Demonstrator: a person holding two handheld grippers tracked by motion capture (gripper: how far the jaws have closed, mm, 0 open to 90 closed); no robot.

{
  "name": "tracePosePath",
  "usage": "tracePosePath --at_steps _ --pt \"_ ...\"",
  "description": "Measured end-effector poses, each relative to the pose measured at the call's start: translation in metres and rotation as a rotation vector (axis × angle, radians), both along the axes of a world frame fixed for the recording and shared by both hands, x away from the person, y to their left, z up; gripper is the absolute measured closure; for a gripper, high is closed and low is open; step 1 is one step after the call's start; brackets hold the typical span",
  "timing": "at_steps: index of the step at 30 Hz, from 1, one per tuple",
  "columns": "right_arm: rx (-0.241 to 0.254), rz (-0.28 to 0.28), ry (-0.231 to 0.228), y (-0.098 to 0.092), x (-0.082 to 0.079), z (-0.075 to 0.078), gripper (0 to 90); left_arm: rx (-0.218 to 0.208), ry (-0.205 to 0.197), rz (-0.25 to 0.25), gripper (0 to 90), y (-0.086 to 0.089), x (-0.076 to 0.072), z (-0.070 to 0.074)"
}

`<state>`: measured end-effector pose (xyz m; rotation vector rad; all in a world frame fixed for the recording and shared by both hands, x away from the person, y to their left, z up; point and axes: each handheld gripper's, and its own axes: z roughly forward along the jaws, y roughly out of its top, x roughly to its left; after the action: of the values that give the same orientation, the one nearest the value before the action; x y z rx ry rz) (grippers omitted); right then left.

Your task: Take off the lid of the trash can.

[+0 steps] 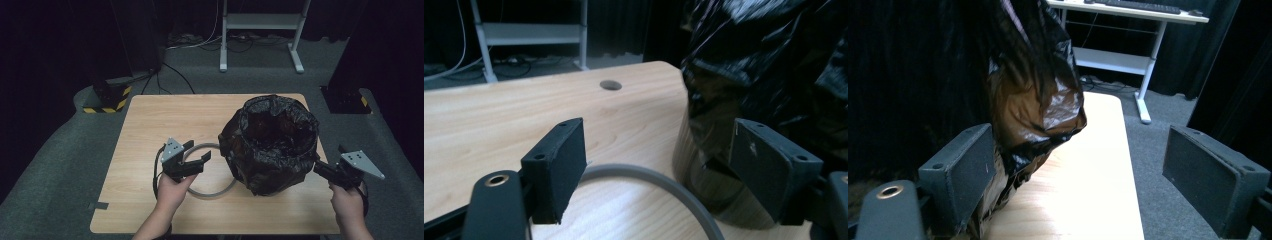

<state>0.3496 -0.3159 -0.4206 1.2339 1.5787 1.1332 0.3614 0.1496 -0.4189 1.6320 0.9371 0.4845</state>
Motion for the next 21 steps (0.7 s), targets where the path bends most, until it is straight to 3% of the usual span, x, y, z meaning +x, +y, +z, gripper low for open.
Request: tracePosePath --at_steps 5,8,11,16,21 --pt "-0.002 0.000 -0.038 -0.001 -0.003 0.008 13.1 -0.005 -0.036 -0.020 20.4 -0.008 -0.001 0.010" --pt "-0.052 -0.026 -0.095 0.003 -0.007 0.017 13.4 -0.014 -0.059 -0.024 19.9 -0.011 -0.004 0.016" --pt "-0.034 -0.035 -0.104 0.005 -0.008 0.020 13.7 -0.026 -0.069 -0.027 19.2 -0.013 -0.006 0.020" --pt "-0.045 -0.035 -0.094 0.010 -0.006 0.025 13.8 -0.032 -0.088 -0.017 18.9 -0.015 -0.012 0.027" --pt "-0.044 -0.036 -0.114 0.008 -0.005 0.035 13.6 -0.058 -0.101 -0.017 18.8 -0.015 -0.015 0.035"
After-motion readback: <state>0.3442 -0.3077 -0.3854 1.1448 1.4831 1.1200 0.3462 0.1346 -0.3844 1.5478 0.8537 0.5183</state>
